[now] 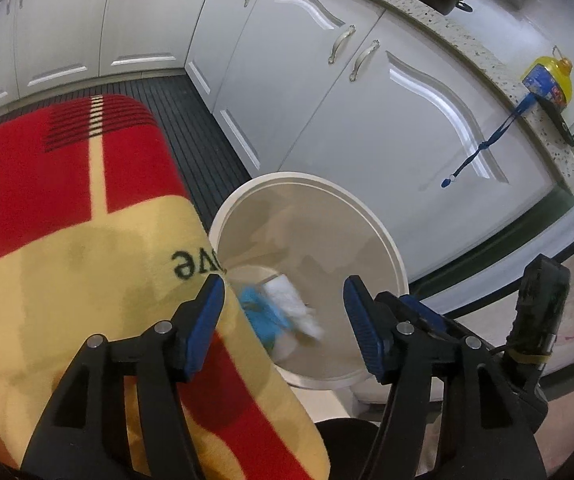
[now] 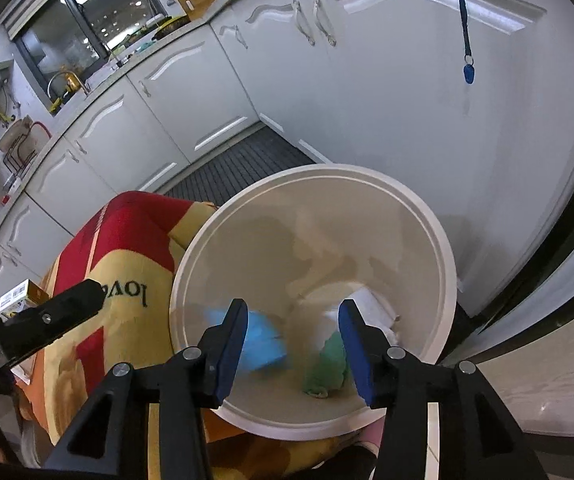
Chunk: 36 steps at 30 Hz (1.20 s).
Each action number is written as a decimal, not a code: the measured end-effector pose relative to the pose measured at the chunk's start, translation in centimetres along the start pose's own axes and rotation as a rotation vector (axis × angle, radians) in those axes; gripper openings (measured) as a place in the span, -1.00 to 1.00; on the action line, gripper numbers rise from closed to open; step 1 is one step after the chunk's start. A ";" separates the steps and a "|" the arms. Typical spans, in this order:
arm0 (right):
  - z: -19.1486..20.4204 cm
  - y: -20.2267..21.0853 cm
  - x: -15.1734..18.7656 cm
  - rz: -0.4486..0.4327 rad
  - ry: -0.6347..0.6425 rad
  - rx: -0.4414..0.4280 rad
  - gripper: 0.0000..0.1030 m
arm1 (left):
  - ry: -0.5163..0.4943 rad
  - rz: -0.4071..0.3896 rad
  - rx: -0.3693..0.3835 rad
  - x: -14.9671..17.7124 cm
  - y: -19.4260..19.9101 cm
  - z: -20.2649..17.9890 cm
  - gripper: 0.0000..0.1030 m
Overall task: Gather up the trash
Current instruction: 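Carry the wipe pack and tissue over the bin and open both grippers, then move both grippers back from the bin to the table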
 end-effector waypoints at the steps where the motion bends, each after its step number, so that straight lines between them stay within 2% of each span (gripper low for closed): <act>1: 0.0 0.0 0.2 0.004 -0.002 -0.002 -0.09 | -0.004 -0.003 -0.004 0.1 0.2 0.1 0.18; 3: 0.1 0.0 0.4 0.009 -0.003 -0.001 0.02 | -0.014 -0.013 -0.017 0.1 0.6 0.2 0.18; 5: 0.4 0.0 0.4 0.008 0.002 0.009 0.34 | -0.021 -0.025 -0.031 0.2 1.0 0.5 0.18; 10: 1.8 0.4 0.3 -0.010 0.026 0.011 0.36 | -0.033 -0.060 -0.052 0.5 2.4 0.8 0.18; 18: 4.8 1.8 0.8 -0.032 0.068 -0.016 0.47 | -0.057 -0.119 -0.145 1.2 5.4 2.8 0.18; 28: 9.7 2.9 1.1 -0.048 0.144 -0.040 0.57 | -0.010 -0.126 -0.215 2.6 8.1 6.7 0.18; 36: 12.4 3.0 1.7 -0.043 0.175 -0.073 0.58 | 0.000 -0.155 -0.250 3.8 10.6 9.0 0.22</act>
Point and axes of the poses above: each gripper's, at about its wrist camera, not at the fingertips, and y roughly against the way its jaws point, z to its left, x to its underside, the point moved 9 cm from there along -y, roughly the way its jaws point, and after that the axes turned 6 degrees about -x, right-handed, at the moved point
